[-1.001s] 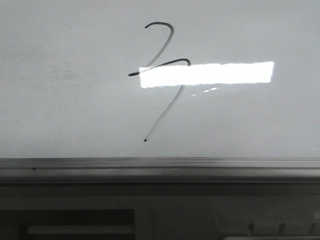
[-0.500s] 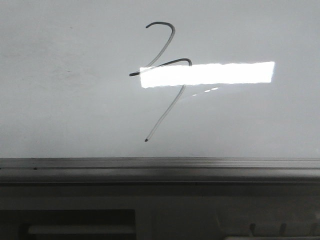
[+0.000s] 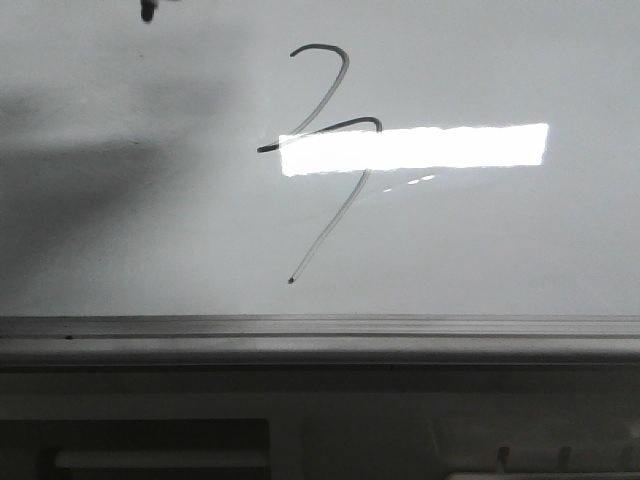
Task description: Write number 3 on whiteboard
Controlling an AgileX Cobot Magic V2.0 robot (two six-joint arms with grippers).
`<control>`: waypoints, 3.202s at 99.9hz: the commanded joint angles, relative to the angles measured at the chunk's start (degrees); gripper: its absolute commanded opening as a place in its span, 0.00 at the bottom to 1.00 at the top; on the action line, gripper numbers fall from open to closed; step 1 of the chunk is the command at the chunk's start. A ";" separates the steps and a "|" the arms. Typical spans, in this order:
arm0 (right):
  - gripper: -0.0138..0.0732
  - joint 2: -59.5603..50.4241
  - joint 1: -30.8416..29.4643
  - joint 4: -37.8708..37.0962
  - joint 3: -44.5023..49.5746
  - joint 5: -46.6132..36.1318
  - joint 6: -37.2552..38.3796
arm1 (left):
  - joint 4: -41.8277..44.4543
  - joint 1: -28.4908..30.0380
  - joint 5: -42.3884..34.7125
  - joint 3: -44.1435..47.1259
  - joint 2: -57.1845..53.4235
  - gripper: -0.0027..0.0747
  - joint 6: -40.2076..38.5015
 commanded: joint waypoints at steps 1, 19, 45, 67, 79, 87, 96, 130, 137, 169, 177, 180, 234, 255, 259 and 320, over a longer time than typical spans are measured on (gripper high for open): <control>0.10 -0.48 -0.74 -0.13 1.26 -3.03 1.67 | -0.71 1.30 -4.39 -1.55 2.14 0.01 -0.73; 0.10 -0.88 -0.79 -0.38 5.09 -3.42 4.39 | -0.71 1.60 -7.40 -1.55 7.20 0.01 -0.73; 0.10 -0.88 -0.79 -0.38 5.33 -5.58 4.39 | -0.71 1.60 -9.76 -1.55 12.13 0.01 -0.73; 0.10 -0.88 -0.79 -0.38 5.33 -5.83 4.39 | -0.71 1.60 -11.79 -1.55 13.74 0.01 -0.73; 0.10 -0.88 -0.79 -0.38 5.33 -5.83 4.39 | -0.71 1.60 -13.58 -1.55 13.74 0.10 -0.73; 0.10 -0.88 -0.79 -0.38 5.33 -5.83 4.39 | -0.71 1.60 -14.07 -1.55 13.74 0.24 -0.73; 0.10 -0.88 -0.79 -0.38 5.33 -5.94 4.39 | -0.71 1.68 -14.19 -1.55 13.74 0.41 -0.73; 0.10 -0.88 -0.79 -0.38 5.33 -7.69 5.48 | -0.71 1.68 -16.85 -1.55 13.74 0.52 -0.55; 0.10 -0.88 -0.79 -0.38 5.33 -7.69 6.85 | -0.71 1.68 -16.85 -1.55 13.61 0.55 -0.55; 0.10 -0.88 -0.79 -0.38 5.33 -7.95 6.95 | -0.61 1.68 -17.34 -1.55 6.63 0.62 -0.41; 0.10 -1.03 -0.79 -0.38 5.33 -7.95 6.95 | 1.23 1.68 -15.82 -1.55 2.25 0.62 -0.41; 0.10 -1.51 -0.79 -0.38 5.46 -8.10 6.95 | 1.99 1.68 -15.21 -1.55 -0.14 0.62 -0.41; 0.10 -28.33 -0.79 -1.56 35.07 -30.68 7.40 | 14.59 1.68 11.13 8.24 -44.42 0.01 -0.10; 0.10 -32.33 -0.79 -1.56 39.66 -31.75 7.40 | 13.96 1.68 13.26 12.25 -51.95 0.01 -0.10; 0.10 -32.33 -0.79 -1.56 39.92 -31.65 7.40 | 13.96 1.68 13.54 12.64 -52.39 0.01 -0.10; 0.10 -32.33 -0.79 -1.56 40.16 -31.28 7.40 | 13.87 1.68 13.53 13.82 -52.54 0.01 -0.10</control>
